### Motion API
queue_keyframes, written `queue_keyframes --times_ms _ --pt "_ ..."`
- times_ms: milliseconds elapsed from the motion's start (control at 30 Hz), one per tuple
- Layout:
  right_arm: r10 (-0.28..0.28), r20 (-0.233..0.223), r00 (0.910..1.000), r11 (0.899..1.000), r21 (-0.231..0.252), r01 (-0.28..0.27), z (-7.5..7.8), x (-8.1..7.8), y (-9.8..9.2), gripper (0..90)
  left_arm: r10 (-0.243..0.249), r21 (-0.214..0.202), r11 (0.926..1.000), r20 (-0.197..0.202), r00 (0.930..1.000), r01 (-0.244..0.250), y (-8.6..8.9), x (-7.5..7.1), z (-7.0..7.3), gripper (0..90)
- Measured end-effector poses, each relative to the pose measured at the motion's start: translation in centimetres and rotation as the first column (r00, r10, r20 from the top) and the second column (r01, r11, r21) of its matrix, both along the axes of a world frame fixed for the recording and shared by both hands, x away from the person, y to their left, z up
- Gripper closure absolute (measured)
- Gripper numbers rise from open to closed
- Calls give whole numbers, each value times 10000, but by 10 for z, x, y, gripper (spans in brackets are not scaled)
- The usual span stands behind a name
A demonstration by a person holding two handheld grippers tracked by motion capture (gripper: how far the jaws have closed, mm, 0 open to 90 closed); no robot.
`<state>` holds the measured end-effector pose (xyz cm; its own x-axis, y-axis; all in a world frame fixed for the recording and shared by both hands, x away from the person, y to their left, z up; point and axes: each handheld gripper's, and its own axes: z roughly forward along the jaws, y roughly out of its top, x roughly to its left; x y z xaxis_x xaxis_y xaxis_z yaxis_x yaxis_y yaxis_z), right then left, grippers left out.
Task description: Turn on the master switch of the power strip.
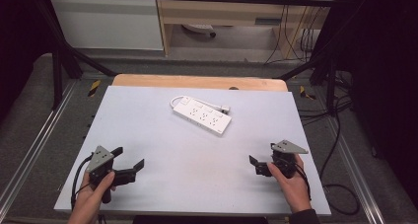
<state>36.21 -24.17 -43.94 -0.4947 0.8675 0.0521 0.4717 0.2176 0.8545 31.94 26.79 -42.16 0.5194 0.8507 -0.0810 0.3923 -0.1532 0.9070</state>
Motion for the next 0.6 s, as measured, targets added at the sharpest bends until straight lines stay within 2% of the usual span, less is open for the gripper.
queue_keyframes --times_ms 233,367,500,600 --pt "-126 -13 9999 9999 -44 126 -1 1 -3 34 -287 143 9995 -214 9994 290 -14 -2 -9 72" --pt "-191 -58 9998 9997 -125 190 -3 2 -5 33 -369 9 9993 -289 9989 369 -19 -3 -10 72" --pt "-356 -301 9989 9988 -333 346 -8 4 -6 34 -580 144 9982 -441 9973 587 -25 -4 -14 72" --pt "-658 -750 9950 9956 -721 604 -15 7 -7 35 -474 182 9987 -475 9977 483 -24 -3 -14 69"
